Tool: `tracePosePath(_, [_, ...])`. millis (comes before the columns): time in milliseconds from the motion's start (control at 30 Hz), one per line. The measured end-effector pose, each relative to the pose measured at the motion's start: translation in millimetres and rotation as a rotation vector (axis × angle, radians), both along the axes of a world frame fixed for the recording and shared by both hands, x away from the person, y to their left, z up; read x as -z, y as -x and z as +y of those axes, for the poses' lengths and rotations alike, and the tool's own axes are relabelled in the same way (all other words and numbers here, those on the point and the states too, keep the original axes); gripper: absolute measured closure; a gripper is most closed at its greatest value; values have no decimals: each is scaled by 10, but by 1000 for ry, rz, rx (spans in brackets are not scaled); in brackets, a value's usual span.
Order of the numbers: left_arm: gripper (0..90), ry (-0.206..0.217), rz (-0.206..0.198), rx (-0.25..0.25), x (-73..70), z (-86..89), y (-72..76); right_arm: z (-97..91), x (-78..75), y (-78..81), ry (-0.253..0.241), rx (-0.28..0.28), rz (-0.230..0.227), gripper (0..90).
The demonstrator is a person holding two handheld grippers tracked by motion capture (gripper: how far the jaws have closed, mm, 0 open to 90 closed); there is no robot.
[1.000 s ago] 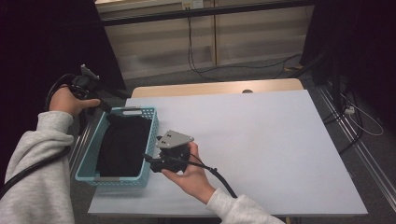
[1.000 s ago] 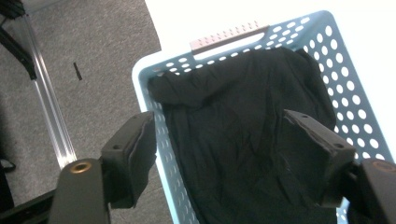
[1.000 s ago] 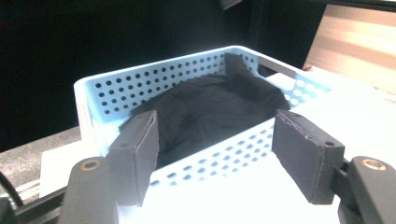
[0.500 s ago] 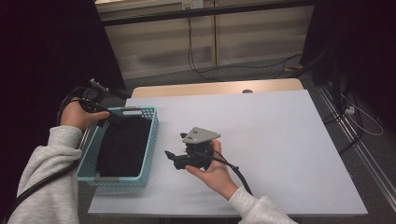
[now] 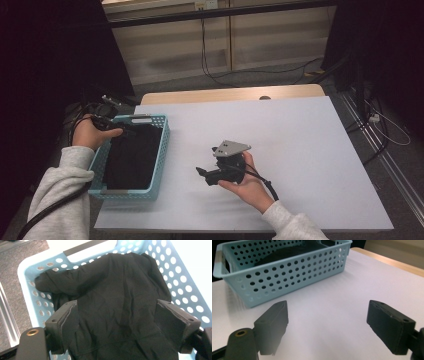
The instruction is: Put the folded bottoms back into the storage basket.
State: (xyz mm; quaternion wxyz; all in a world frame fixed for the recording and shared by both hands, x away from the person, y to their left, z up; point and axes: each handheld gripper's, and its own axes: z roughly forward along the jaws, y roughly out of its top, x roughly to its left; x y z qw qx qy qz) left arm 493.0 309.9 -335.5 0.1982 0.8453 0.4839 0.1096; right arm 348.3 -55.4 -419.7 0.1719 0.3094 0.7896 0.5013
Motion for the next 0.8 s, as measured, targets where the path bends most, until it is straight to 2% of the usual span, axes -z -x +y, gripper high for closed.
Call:
tracePosePath(133, [234,0,-2,24,101,14,64,-141,44,47,-4,12,7,164])
tracePosePath(200, [243,29,-2,17,154,35,103,-239,77,76,6,26,16,164])
tracePosePath(267, [244,21,-10,17,163,45,112,-272,86,88,10,29,14,164])
tracePosePath(367, [295,31,-28,14,204,67,144,-360,107,120,9,45,15,164])
tracePosePath(467, [338,16,-39,15,258,79,153,-449,126,150,4,60,14,165])
tracePosePath(500, [429,26,-29,17,288,84,155,-503,138,171,-3,73,12,165])
tracePosePath(633, [459,10,-4,17,425,103,139,-579,157,202,-12,87,13,166])
tracePosePath(700, [546,22,14,10,491,105,136,-637,173,226,-13,98,14,166])
tracePosePath(800, [584,-8,31,18,574,119,123,-698,201,253,-11,109,18,166])
